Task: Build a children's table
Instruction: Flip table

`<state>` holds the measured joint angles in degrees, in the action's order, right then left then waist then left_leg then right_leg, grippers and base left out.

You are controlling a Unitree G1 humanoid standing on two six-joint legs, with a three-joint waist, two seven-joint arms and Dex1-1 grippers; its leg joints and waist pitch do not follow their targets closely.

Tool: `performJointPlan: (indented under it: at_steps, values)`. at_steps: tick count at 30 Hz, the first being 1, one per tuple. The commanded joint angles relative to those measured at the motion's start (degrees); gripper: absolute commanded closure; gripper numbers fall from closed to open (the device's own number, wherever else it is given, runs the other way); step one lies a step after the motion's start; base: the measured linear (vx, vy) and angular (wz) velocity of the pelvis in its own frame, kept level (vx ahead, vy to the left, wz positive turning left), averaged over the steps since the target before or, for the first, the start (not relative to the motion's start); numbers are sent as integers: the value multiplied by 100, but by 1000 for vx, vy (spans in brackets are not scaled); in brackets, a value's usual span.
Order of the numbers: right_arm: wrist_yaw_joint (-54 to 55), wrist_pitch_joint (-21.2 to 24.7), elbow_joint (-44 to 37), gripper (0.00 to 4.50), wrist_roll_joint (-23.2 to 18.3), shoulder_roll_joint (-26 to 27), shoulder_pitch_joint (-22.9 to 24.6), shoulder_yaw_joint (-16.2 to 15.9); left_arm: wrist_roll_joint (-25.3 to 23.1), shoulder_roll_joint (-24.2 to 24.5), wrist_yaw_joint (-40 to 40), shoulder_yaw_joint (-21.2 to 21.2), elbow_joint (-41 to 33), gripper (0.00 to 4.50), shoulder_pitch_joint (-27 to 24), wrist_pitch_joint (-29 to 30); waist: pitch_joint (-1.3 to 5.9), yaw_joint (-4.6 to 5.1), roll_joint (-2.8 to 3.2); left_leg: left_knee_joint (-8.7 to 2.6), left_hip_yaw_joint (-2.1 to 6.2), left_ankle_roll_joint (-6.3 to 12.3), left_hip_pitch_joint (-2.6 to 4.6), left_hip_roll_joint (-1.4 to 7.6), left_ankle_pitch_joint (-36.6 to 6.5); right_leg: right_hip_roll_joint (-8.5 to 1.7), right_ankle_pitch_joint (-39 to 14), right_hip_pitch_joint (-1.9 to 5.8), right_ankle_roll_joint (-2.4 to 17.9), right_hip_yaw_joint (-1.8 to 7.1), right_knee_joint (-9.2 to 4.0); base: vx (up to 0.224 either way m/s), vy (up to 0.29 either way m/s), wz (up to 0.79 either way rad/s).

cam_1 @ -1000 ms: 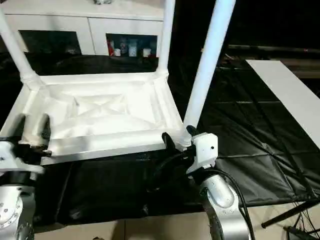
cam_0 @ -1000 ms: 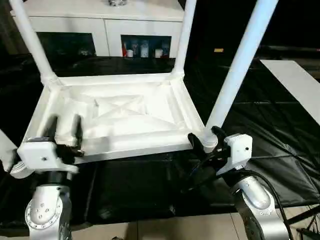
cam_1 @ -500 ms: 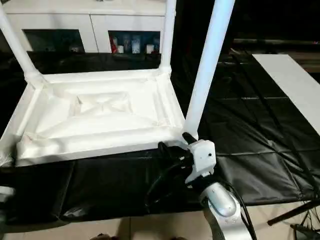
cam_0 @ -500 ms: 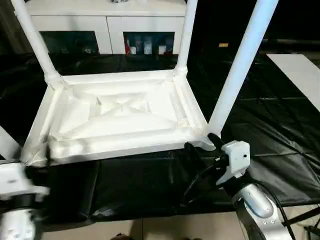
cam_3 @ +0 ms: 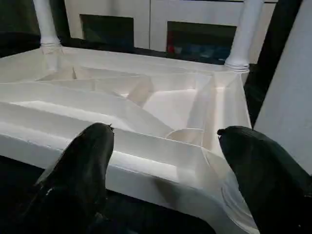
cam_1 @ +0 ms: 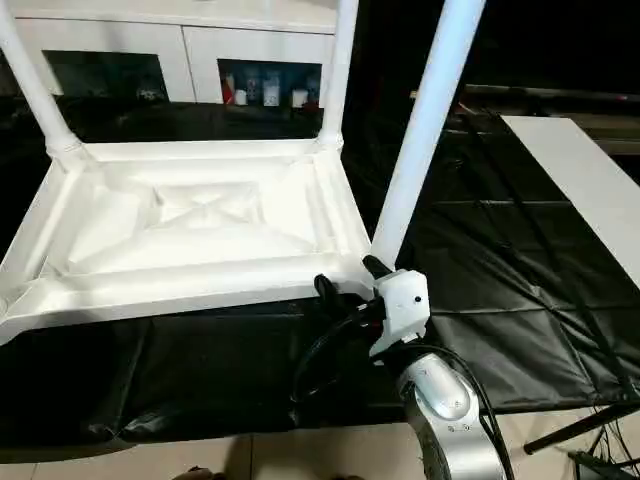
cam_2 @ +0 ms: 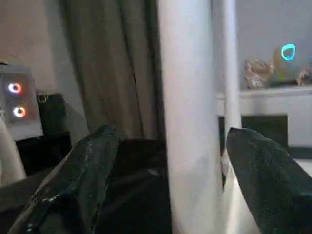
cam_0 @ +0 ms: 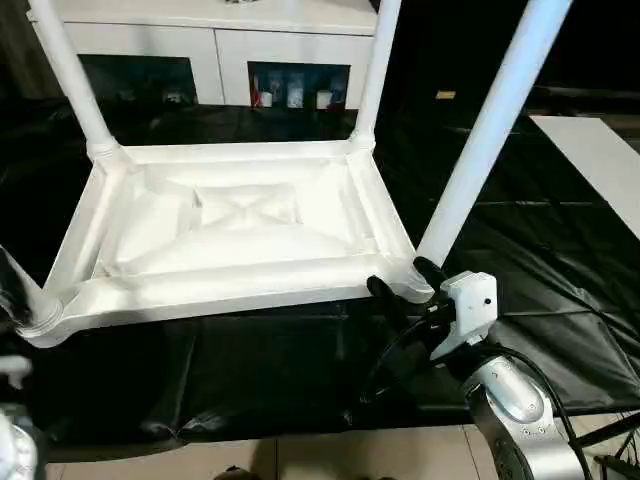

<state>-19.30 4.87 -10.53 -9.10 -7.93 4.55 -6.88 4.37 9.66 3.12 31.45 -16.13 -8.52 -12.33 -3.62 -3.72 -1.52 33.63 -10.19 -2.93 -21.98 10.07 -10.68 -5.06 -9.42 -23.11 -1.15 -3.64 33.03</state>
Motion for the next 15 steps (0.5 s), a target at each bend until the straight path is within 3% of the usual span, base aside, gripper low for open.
performJointPlan:
  at_steps: [1,6,8,9,11,12,14,15]
  values:
    - [-8,36,27,59,-13,8,-18,-14,257,210,-354,-102,121,16,184,181,204,-20,132,-570,193,-168,137,279,-2828,-238,-2235,42,395,264,-459,0,0,0]
    - [16,29,46,59,3,39,2,-49,268,621,-552,-71,421,5,461,438,234,-1,180,-572,195,-213,100,283,-2594,-230,-1652,103,563,263,-378,0,0,0]
    - [28,22,56,59,11,46,15,-46,311,763,-685,-102,534,5,510,509,258,-9,243,-570,200,-209,97,289,-2470,-249,-1466,134,675,263,-344,0,0,0]
    - [30,20,61,59,13,48,21,-41,351,825,-753,-126,584,5,526,542,266,5,214,-561,186,-202,102,288,-2436,-239,-1410,130,694,261,-352,0,0,0]
    - [33,25,72,59,27,44,23,-36,98,977,-674,-155,680,5,533,655,257,4,224,-563,175,-189,111,290,-2466,-230,-1379,126,746,262,-345,0,0,0]
    - [31,21,86,59,30,41,18,-34,293,952,-653,-75,734,22,598,736,268,-1,223,-563,180,-197,114,294,-2454,-242,-1391,138,782,262,-332,0,0,0]
    - [21,28,110,59,38,33,-7,-40,188,999,-562,-42,800,33,624,861,273,-10,230,-556,170,-211,133,297,-2460,-243,-1406,127,817,265,-337,0,0,0]
    - [15,29,131,59,42,28,-27,-39,258,995,-576,-36,840,41,656,925,279,-10,188,-555,167,-200,127,298,-2462,-247,-1449,140,808,265,-347,0,0,0]
